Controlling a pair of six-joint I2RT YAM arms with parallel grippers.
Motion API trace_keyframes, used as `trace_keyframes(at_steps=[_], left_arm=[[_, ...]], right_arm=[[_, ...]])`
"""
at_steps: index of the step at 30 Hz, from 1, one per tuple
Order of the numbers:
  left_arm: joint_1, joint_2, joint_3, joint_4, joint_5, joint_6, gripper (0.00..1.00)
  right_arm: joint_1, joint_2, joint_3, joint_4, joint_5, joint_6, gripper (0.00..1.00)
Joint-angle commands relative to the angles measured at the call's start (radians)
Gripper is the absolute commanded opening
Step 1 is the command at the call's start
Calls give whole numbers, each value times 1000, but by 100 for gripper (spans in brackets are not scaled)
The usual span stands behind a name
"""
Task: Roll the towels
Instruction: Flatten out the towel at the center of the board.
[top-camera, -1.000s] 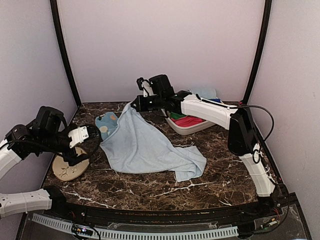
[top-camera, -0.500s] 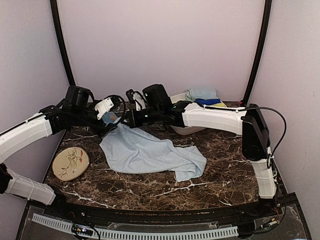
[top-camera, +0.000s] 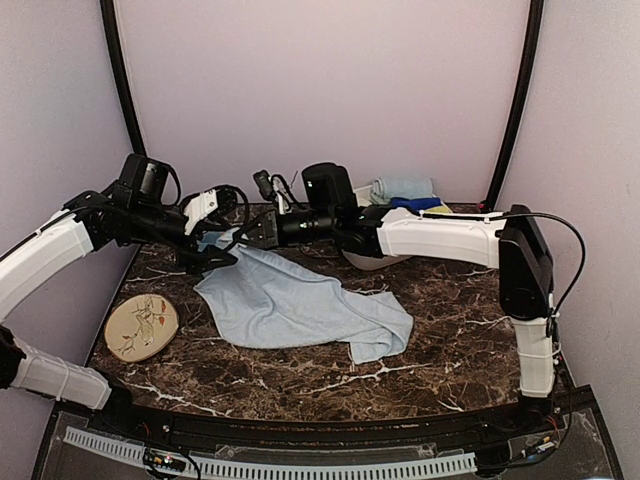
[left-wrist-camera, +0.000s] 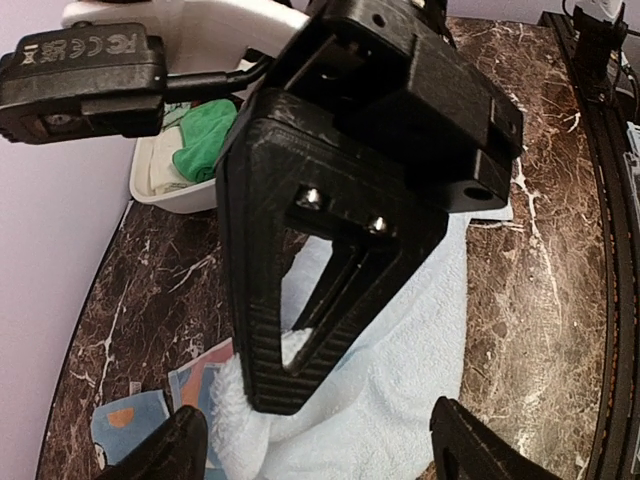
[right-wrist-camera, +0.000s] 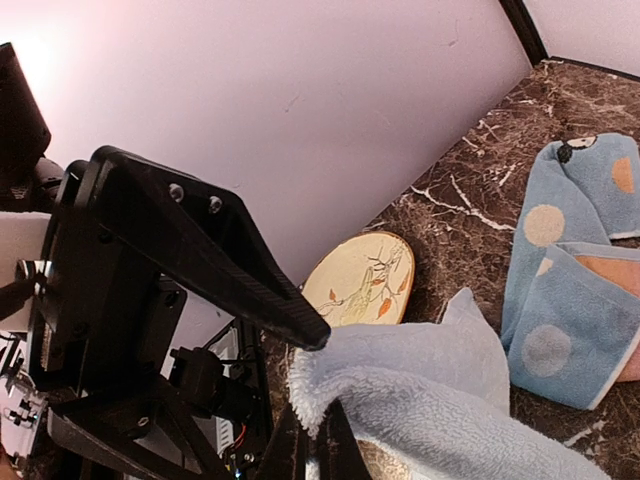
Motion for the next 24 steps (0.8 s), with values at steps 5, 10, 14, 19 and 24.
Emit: trace_keyframes(at_steps=[5,10,14,19,24], left_arm=[[6,-9,-21,-47,10,111,65],[6,-8,-7,-3,-7,80,34],[6,-1,-7,6,-24,82,19],[7,3,-10,5,-34,86,5],[7,11,-2,30,-113,56,0]], right_arm=[[0,-34,4,66,-113,23,0],[0,-40,5,42,-126,10,0],[0,-46,7,40,-126,7,0],[-3,-67,1,30,-115,-6,1],[-32,-123,-67,55,-95,-3,30]])
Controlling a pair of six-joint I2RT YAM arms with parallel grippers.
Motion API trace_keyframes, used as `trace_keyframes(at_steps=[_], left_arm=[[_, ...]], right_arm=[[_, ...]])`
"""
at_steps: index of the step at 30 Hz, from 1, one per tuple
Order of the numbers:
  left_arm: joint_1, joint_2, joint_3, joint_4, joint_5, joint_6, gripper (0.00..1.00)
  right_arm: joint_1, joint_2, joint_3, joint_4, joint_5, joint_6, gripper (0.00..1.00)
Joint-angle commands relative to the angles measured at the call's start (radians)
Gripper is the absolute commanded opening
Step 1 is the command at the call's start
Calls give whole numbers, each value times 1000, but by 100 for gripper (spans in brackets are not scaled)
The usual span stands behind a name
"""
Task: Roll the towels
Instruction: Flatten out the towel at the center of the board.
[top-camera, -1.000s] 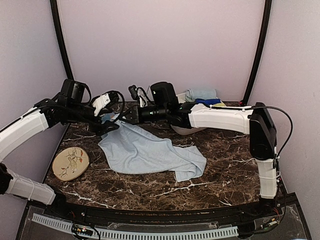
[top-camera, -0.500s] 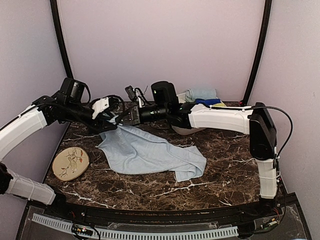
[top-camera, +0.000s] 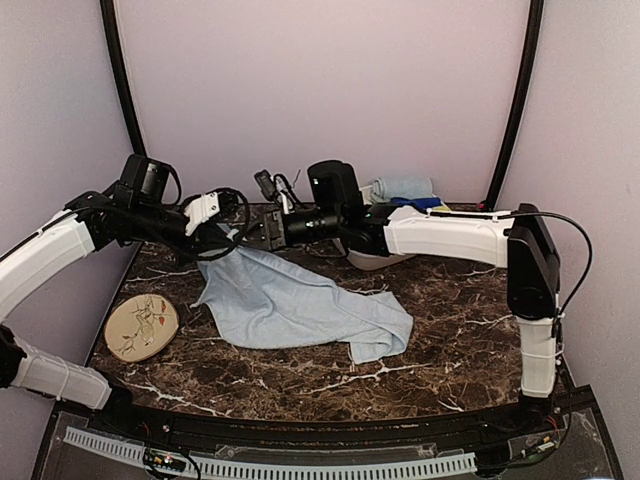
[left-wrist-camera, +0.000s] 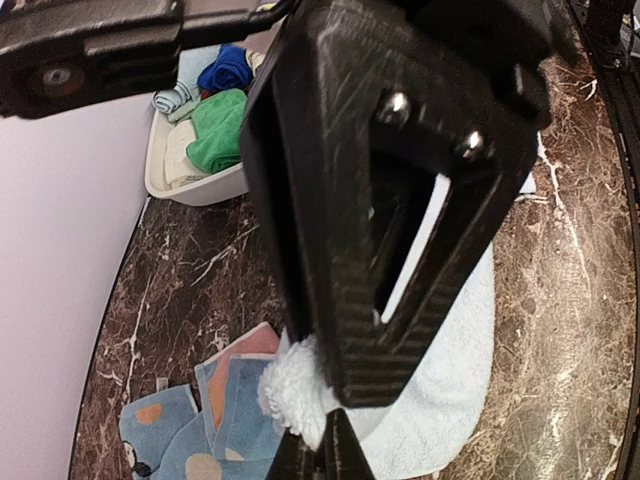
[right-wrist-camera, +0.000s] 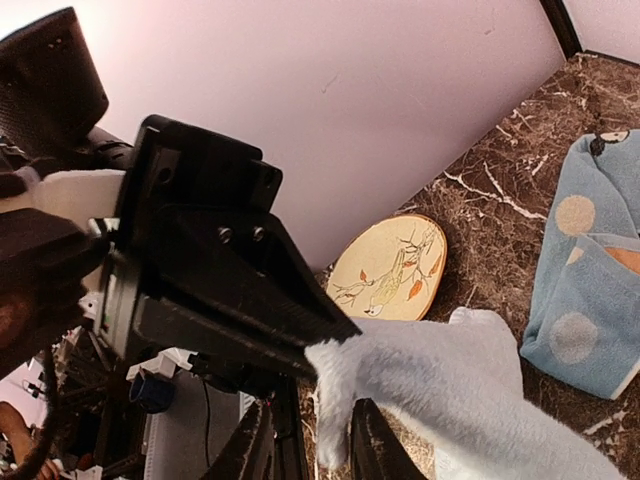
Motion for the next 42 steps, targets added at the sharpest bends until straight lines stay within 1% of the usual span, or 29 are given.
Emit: trace_keyframes(at_steps=[1,3,4,5,8,10,12,14,16,18,21,23,25,27,31,37,42], left_arm=[[5,11,5,39,-90,-41,0],[7,18,14,63,-139,-71,0],[10,24,21,73,-165,-88,0],[15,29,31,79,-189,-102,0],[28,42,63,92,-266,-140,0],[37,41,81,99,-301,-147,0],[45,35,89,113,-340,-143,0],[49,27,89,132,-381,-122,0],[53,20,76,172,-454,-89,0],[65,13,60,236,-536,-42,0],[114,8,53,324,-599,21,0],[151,16,56,352,-633,57,0],[182,20,51,384,-664,88,0],[207,16,49,370,-644,84,0],[211,-1,33,332,-600,60,0],[214,2,14,327,-608,63,0],[216,1,20,314,-605,45,0]], right_arm=[[-32,-116,-66,53,21,-5,41],[-54,-169,-127,32,83,-20,56],[-69,-206,-163,3,133,-32,61],[-80,-245,-210,-38,195,-50,64],[-93,-381,-361,-212,491,-103,66],[-80,-459,-481,-303,642,-97,66],[-53,-589,-619,-365,758,-54,66],[-32,-671,-728,-437,825,15,66],[-2,-749,-827,-476,864,87,66],[29,-814,-910,-483,884,153,66],[57,-865,-992,-478,903,208,65],[65,-863,-1019,-454,899,219,63],[70,-826,-1019,-424,892,215,62],[76,-760,-995,-401,884,202,62],[83,-606,-901,-363,876,152,61],[83,-399,-748,-299,868,74,59],[83,-263,-602,-268,854,32,57]])
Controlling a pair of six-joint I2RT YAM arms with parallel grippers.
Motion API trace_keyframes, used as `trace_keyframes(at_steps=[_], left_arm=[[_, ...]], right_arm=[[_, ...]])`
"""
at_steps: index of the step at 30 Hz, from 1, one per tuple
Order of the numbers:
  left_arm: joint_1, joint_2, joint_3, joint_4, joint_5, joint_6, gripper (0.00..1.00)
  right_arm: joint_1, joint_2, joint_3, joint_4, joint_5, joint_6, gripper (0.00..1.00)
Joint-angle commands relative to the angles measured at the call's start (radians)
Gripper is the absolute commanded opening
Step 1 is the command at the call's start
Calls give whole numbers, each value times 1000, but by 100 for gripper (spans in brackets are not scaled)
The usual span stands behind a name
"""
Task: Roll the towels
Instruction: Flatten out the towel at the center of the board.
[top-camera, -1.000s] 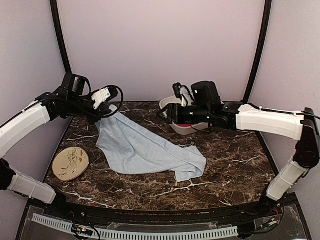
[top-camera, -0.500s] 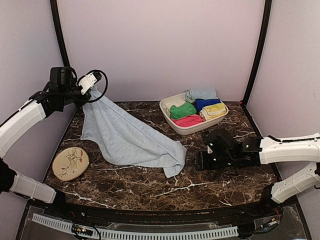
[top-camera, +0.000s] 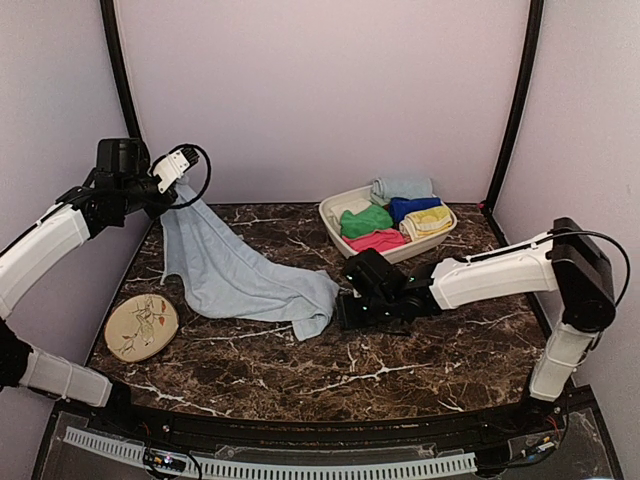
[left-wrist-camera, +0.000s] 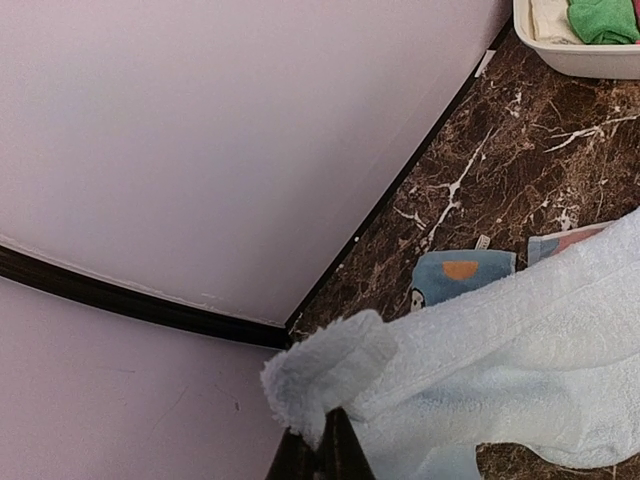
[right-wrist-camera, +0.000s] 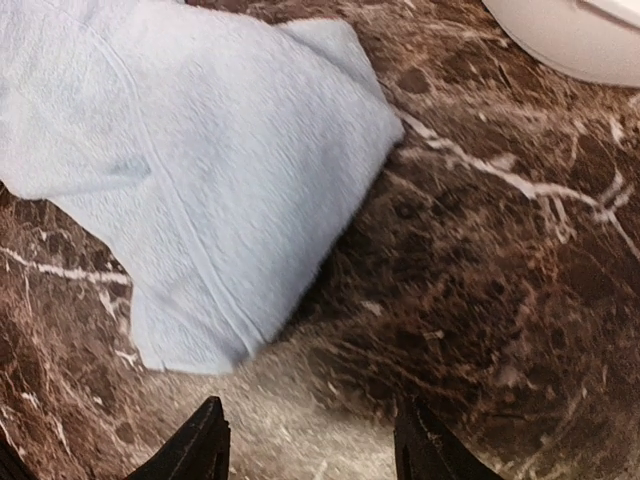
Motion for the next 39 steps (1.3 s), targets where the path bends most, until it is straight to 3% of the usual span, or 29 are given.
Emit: trace_keyframes(at_steps=[1,11,21,25,30,32,39], left_arm=[[5,-29,1,-7,0,-20,0],[6,-50,23,-40,5,-28,0],[8,-60,49,-60,18,-42,0],[7,-61,49,-62,20,-46,0],[6,-69,49,-58,18,-45,0],[7,-74,52,-56,18,-46,0],[6,-95,113,-84,36,-67,0]], right_arm=[[10,94,153,67,0,-62,57],[10,300,402,-65,32,-146,59],[29,373,480,-192,174,-199,57],[33,382,489,-223,232,-197,46],[34,360,457,-195,253,-187,18],[34,351,447,-190,265,-186,1],[30,204,389,-215,376,-221,0]])
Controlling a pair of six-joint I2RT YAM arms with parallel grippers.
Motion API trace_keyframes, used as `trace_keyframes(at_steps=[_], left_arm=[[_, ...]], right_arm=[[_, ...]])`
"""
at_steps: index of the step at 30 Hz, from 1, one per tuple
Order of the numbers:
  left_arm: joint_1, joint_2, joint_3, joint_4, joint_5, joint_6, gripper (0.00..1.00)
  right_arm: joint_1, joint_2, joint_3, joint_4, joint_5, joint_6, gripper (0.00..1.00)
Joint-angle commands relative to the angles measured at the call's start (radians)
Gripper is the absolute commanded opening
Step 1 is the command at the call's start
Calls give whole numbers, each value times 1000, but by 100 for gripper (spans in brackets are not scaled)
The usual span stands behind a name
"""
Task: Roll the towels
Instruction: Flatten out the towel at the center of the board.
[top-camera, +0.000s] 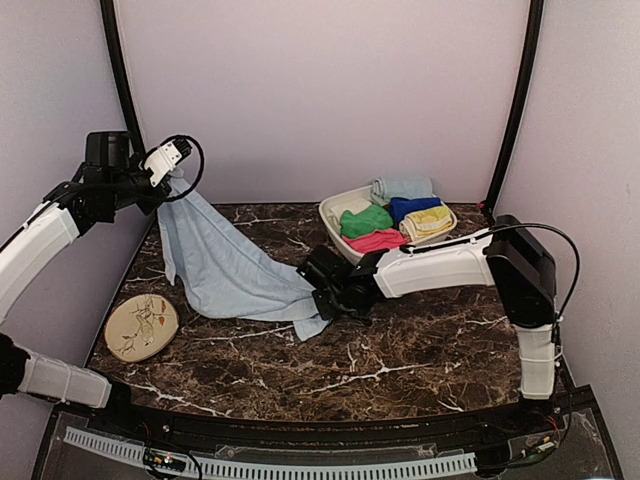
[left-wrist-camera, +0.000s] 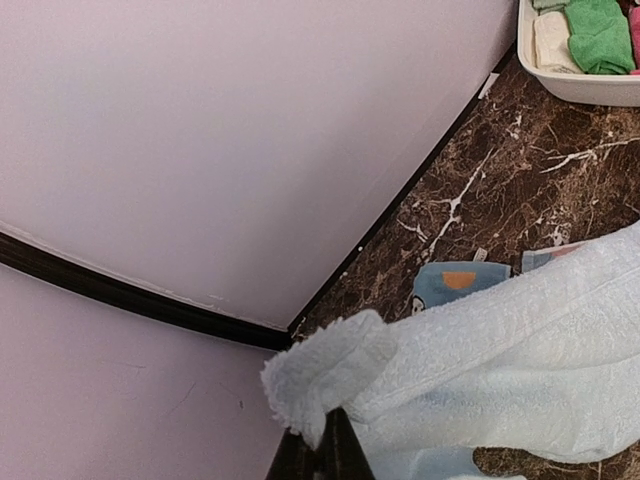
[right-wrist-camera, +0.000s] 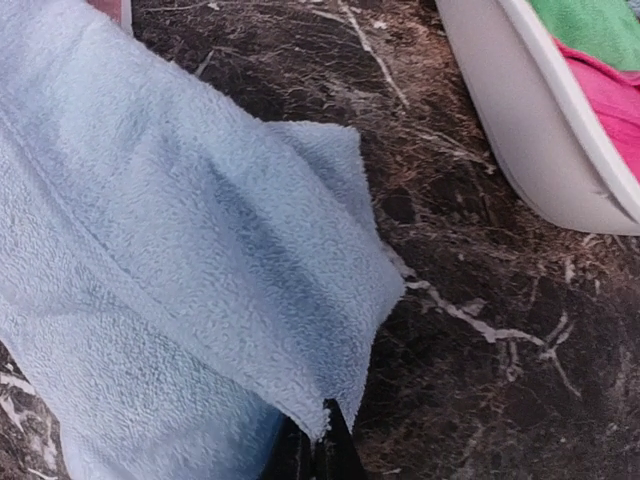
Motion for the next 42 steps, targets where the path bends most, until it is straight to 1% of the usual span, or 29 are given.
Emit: trace_keyframes(at_steps=[1,4,7,9,10,13,16,19,21,24,27,30,32,33,37,39,42], left_arm=[[5,-60,85,-21,29,-43,0],[5,-102,139,-74,85,-74,0],[5,-152,207,-174,157,-95,0],[5,-188,260,-267,225,-100,0],[4,-207,284,-319,266,-95,0],[3,-275,344,-459,381,-81,0],[3,-314,427,-572,464,-78,0],[3,-324,525,-652,496,-93,0],[3,-325,589,-713,527,-101,0],[4,-333,631,-800,593,-130,0],[4,-352,566,-852,641,-187,0],[4,-386,396,-826,636,-228,0],[4,-408,247,-759,594,-236,0],[4,-414,181,-716,559,-233,0],[3,-397,-28,-506,373,-229,0],[4,-369,-112,-420,318,-215,0],[5,-313,-239,-296,270,-199,0]], right_arm=[[5,-177,-50,-20,126,-39,0],[5,-345,-117,-52,160,-69,0],[7,-513,-164,-120,158,-86,0],[9,-635,-206,-150,113,-91,0],[11,-696,-222,-166,63,-91,0],[21,-867,-240,-245,-11,-69,0],[37,-1012,-204,-352,-22,-25,0],[41,-1122,-124,-450,-11,13,0],[41,-1155,-61,-502,-8,23,0],[41,-1137,18,-568,-5,20,0],[41,-1065,29,-609,16,12,0],[35,-968,5,-632,89,8,0],[-15,-905,-10,-638,109,-6,0],[-57,-875,-23,-627,82,-23,0],[-219,-807,-162,-438,-107,-119,0],[-270,-750,-198,-373,-138,-154,0],[-315,-641,-202,-307,-156,-206,0]])
